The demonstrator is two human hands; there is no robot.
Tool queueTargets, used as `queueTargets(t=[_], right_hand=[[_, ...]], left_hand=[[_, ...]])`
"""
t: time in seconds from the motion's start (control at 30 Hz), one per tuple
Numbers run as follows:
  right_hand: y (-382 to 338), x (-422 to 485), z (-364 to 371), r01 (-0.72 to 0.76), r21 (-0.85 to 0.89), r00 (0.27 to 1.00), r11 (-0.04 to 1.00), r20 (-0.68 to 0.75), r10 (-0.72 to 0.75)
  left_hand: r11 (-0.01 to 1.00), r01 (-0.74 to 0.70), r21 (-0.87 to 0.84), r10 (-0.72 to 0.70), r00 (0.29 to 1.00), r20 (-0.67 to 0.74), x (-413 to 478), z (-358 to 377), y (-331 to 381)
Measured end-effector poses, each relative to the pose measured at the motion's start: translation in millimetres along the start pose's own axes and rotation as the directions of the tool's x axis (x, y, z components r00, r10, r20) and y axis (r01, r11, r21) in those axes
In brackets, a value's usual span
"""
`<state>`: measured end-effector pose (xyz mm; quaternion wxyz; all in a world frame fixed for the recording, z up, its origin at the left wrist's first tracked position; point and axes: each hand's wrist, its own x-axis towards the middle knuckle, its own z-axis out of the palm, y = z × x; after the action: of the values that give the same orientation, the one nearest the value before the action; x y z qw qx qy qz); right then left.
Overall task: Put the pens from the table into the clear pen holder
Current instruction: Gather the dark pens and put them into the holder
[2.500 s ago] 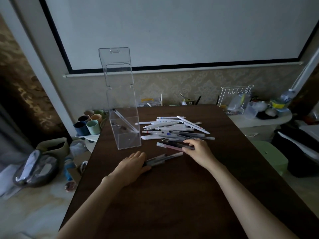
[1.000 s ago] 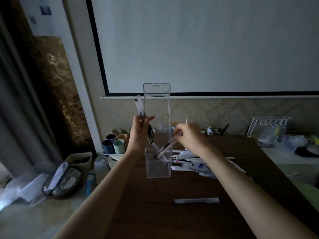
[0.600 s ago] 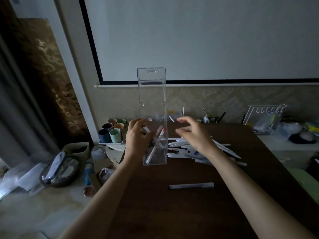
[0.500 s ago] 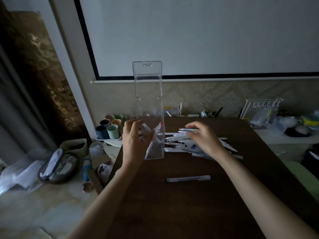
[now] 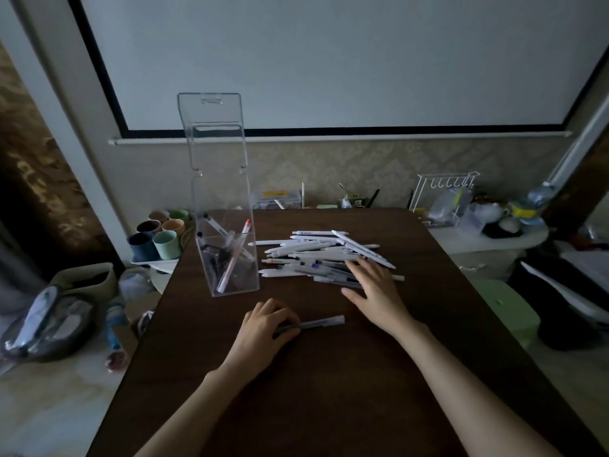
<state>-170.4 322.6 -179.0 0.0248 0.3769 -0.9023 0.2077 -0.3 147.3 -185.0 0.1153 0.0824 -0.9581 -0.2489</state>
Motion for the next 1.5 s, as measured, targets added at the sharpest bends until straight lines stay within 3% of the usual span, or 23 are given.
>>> queueTargets(t=[0.13,0.3,0.5,0.63,0.8,0.9,1.03,1.13,1.27,1.43,1.5], right_hand=[[-11,13,8,0.001,0.001,0.994,1.000,0.109,-0.001],[-16,-11,21,0.093,0.005,0.995,0.996,-0.041,-0.093],[-21,-39,13,0.082,-0.049,0.993,0.995,-0.080,-0.086],[-28,-42,0,0.035,-0.039,0.998,0.999,0.049,-0.033],[-40,-33,-8,-0.141,0.092,0.956,0.986,0.270,0.111],[-49,-30,-7,-0.181,0.090,0.939,0.979,0.310,0.146],[-57,-29,-7,-0.162,0.082,0.935,0.983,0.330,0.127],[-61,-29,-13,-0.172,0.177,0.966,0.969,0.223,0.131],[-76,-22,-29,-0.071,0.356,0.994,0.932,-0.053,0.096],[-113,9,-51,0.037,0.689,0.984,0.724,-0.153,0.094],[-130,21,-54,0.046,0.775,0.986,0.630,-0.135,0.095]], left_hand=[[1.000,0.001,-0.028,-0.002,1.000,-0.019,-3,1,1],[1.000,0.006,-0.028,-0.006,1.000,-0.010,-10,-2,-1],[0.999,0.028,-0.026,-0.026,0.997,0.078,-21,-18,-8],[0.998,0.060,0.013,-0.061,0.990,0.124,-26,-29,-11],[0.993,0.063,0.104,-0.075,0.991,0.114,-32,-27,-11],[0.993,0.088,0.075,-0.093,0.994,0.058,-36,-23,-7],[0.984,0.175,0.028,-0.176,0.981,0.084,-35,-25,-3],[0.956,0.239,-0.171,-0.234,0.971,0.048,-36,-32,-2],[0.883,0.126,-0.453,-0.212,0.967,-0.143,-37,-57,0],[0.731,-0.073,-0.679,-0.244,0.901,-0.359,-3,-118,13],[0.735,-0.101,-0.670,-0.295,0.843,-0.450,19,-144,16]])
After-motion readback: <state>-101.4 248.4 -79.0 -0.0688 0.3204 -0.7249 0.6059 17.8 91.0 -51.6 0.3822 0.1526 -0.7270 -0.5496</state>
